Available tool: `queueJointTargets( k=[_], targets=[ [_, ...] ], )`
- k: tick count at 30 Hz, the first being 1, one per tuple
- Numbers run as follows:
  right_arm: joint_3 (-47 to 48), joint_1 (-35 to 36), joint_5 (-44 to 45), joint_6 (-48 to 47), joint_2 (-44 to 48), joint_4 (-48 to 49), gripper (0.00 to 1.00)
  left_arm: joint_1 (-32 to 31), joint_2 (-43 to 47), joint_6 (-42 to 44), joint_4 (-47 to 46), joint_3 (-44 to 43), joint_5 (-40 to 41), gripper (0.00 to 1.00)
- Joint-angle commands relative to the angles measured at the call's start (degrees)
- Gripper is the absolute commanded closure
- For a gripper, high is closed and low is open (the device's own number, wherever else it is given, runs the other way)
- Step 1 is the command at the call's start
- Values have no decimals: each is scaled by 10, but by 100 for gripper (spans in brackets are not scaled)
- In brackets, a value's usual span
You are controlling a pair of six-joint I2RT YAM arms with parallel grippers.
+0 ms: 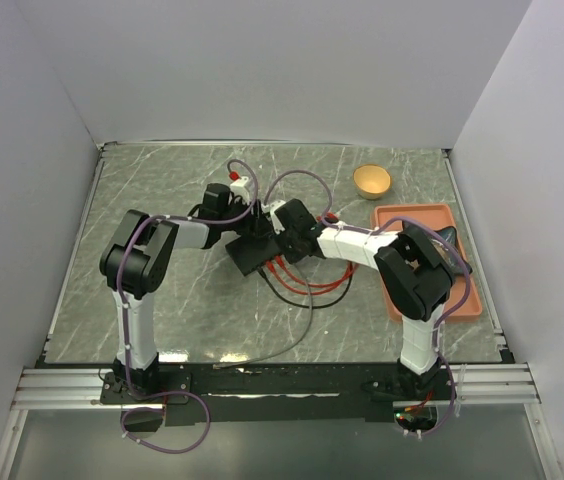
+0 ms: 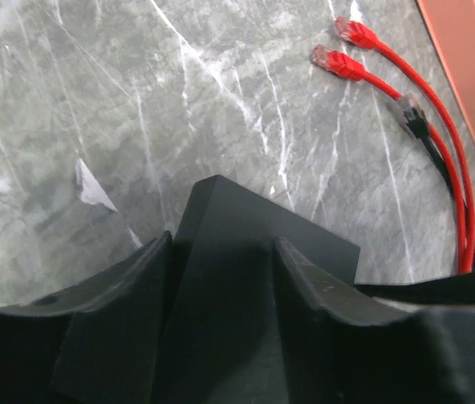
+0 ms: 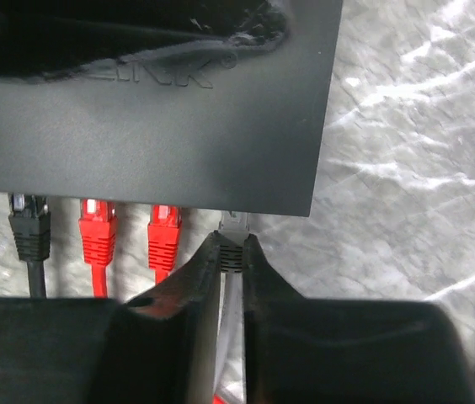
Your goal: Insert the plug into the switch port
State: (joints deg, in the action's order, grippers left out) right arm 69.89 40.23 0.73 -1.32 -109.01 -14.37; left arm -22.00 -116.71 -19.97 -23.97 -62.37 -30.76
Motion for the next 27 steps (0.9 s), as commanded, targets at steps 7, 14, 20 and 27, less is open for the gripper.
queueJointTargets(
  k=[7, 14, 20, 27],
  targets=[
    [8, 16, 4, 36, 31, 176, 47, 30, 51, -68, 142, -7, -20, 24],
    [-28, 17, 42, 42, 107, 168, 5, 57, 196, -108, 130, 26, 60, 7],
    [-70, 16, 54, 61, 208, 146, 1, 57, 344, -140, 125, 70, 112, 4],
    [-164, 16, 50, 119, 373, 115, 1, 57, 526, -225, 124, 171, 165, 4]
  ],
)
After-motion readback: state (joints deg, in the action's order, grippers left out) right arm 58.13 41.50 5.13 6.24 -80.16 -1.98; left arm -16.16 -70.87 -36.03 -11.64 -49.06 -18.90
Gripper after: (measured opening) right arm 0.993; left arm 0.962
